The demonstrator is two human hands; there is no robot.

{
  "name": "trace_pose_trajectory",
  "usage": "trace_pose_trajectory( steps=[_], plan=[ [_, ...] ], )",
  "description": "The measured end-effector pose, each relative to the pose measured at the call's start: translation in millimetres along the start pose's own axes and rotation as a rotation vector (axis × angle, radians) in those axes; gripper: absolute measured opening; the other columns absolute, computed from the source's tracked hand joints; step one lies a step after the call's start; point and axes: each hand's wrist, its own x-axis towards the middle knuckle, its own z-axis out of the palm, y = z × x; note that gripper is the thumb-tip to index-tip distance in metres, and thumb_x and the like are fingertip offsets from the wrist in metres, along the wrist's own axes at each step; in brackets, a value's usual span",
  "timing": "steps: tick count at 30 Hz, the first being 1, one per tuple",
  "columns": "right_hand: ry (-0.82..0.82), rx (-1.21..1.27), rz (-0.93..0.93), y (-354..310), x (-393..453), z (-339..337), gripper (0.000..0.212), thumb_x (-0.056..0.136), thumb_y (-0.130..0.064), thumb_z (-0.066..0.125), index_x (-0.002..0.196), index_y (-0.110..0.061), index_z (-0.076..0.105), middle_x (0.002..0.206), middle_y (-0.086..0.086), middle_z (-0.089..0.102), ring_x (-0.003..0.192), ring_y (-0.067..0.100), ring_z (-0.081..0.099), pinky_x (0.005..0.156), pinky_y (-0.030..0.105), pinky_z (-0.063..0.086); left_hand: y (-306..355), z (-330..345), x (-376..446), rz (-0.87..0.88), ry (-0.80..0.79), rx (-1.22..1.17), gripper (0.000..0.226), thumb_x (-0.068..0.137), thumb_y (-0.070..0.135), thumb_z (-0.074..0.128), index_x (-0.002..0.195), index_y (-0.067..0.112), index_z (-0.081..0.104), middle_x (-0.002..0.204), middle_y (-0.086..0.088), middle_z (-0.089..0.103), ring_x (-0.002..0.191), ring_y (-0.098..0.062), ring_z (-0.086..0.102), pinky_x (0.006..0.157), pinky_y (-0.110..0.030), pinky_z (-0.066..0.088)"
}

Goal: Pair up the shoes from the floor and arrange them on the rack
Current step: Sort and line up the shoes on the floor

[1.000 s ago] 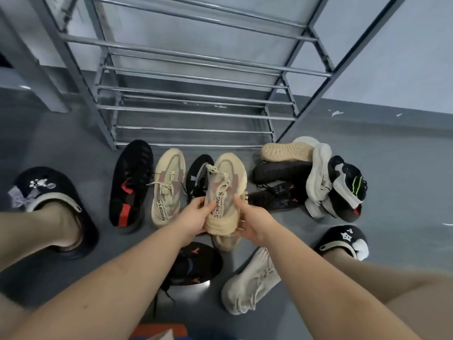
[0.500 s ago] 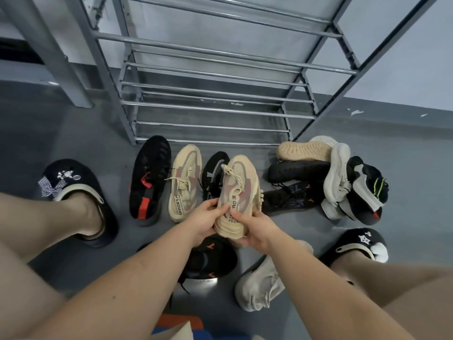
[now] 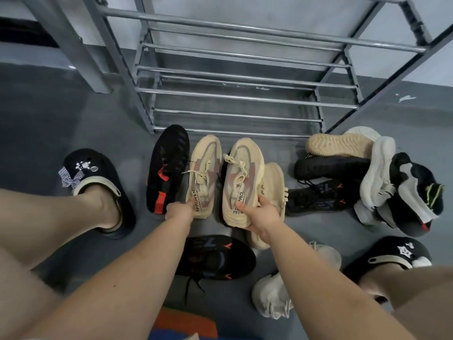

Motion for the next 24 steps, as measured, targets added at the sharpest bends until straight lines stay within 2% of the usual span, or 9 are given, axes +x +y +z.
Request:
trace_pose_trajectory(
  steps=[3, 7, 10, 12, 15, 16, 18, 20, 24],
  plan=[
    [-0.001, -0.008, 0.007, 2, 16, 1, 0.069, 0.076, -0.012, 0.078, 0.136, -0.016, 0.044, 0.122, 0.007, 0.064, 0.105, 0.027, 0.064, 0.082, 0.045, 0.056, 1, 6, 6, -0.084, -0.11, -0.094, 0.064, 0.087, 0.04, 0.062, 0.139, 0.011, 0.039, 0.134, -0.011, 0.05, 0.108, -0.029, 0.055, 0.084, -0.038, 0.047],
    [0.008, -0.04, -0.018, 6, 33, 3, 0.073, 0.073, -0.014, 0.081, 0.136, -0.017, 0.045, 0.122, 0.007, 0.065, 0.108, 0.027, 0.063, 0.094, 0.05, 0.051, 4, 17, 15, -0.17, -0.179, -0.203, 0.066, 0.081, 0.049, 0.065, 0.133, 0.014, 0.047, 0.127, -0.011, 0.057, 0.11, -0.031, 0.057, 0.073, -0.041, 0.048],
    [0.041, -0.107, -0.005, 12, 39, 0, 0.093, 0.067, -0.023, 0.084, 0.145, -0.019, 0.034, 0.132, 0.006, 0.057, 0.118, 0.027, 0.057, 0.101, 0.049, 0.046, 5, 22, 22, -0.229, -0.176, -0.243, 0.082, 0.068, 0.059, 0.071, 0.134, 0.017, 0.047, 0.129, -0.009, 0.057, 0.113, -0.032, 0.056, 0.09, -0.049, 0.047],
    [0.04, -0.165, 0.011, 15, 42, -2, 0.11, 0.057, -0.036, 0.087, 0.148, -0.023, 0.028, 0.14, 0.003, 0.05, 0.123, 0.026, 0.053, 0.102, 0.049, 0.046, 7, 23, 23, -0.256, -0.161, -0.21, 0.094, 0.061, 0.065, 0.07, 0.138, 0.019, 0.042, 0.137, -0.009, 0.051, 0.122, -0.033, 0.05, 0.101, -0.056, 0.038],
    [0.015, -0.163, 0.029, 18, 46, -5, 0.129, 0.034, -0.055, 0.087, 0.147, -0.026, 0.03, 0.139, 0.002, 0.052, 0.124, 0.024, 0.054, 0.101, 0.048, 0.047, 10, 24, 22, -0.266, -0.152, -0.204, 0.082, 0.073, 0.06, 0.067, 0.138, 0.015, 0.044, 0.136, -0.009, 0.052, 0.122, -0.03, 0.05, 0.104, -0.051, 0.036],
    [0.009, -0.156, 0.035, 16, 45, -5, 0.127, 0.034, -0.056, 0.088, 0.145, -0.025, 0.034, 0.135, 0.001, 0.056, 0.121, 0.023, 0.056, 0.1, 0.048, 0.047, 11, 24, 22, -0.269, -0.175, -0.219, 0.074, 0.076, 0.058, 0.065, 0.134, 0.015, 0.049, 0.127, -0.009, 0.058, 0.114, -0.028, 0.055, 0.098, -0.049, 0.041],
    [-0.013, -0.152, 0.032, 12, 41, -3, 0.099, 0.052, -0.043, 0.09, 0.136, -0.02, 0.043, 0.125, 0.0, 0.063, 0.114, 0.022, 0.06, 0.1, 0.047, 0.048, 14, 26, 18, -0.272, -0.256, -0.283, 0.056, 0.081, 0.053, 0.063, 0.121, 0.014, 0.058, 0.103, -0.005, 0.065, 0.092, -0.022, 0.06, 0.085, -0.042, 0.048],
    [-0.026, -0.146, 0.029, 12, 41, -5, 0.076, 0.065, -0.028, 0.086, 0.129, -0.02, 0.046, 0.12, 0.0, 0.064, 0.111, 0.022, 0.061, 0.1, 0.046, 0.047, 11, 28, 13, -0.286, -0.285, -0.327, 0.047, 0.081, 0.051, 0.064, 0.112, 0.016, 0.061, 0.093, -0.001, 0.065, 0.085, -0.016, 0.059, 0.081, -0.034, 0.049],
    [0.003, -0.179, 0.001, 7, 35, -3, 0.101, 0.049, -0.042, 0.089, 0.136, -0.019, 0.042, 0.122, -0.002, 0.063, 0.113, 0.022, 0.06, 0.102, 0.047, 0.046, 14, 29, -1, -0.156, -0.27, -0.263, 0.051, 0.083, 0.05, 0.063, 0.124, 0.019, 0.057, 0.108, 0.004, 0.064, 0.087, -0.01, 0.058, 0.067, -0.023, 0.045]
  ],
)
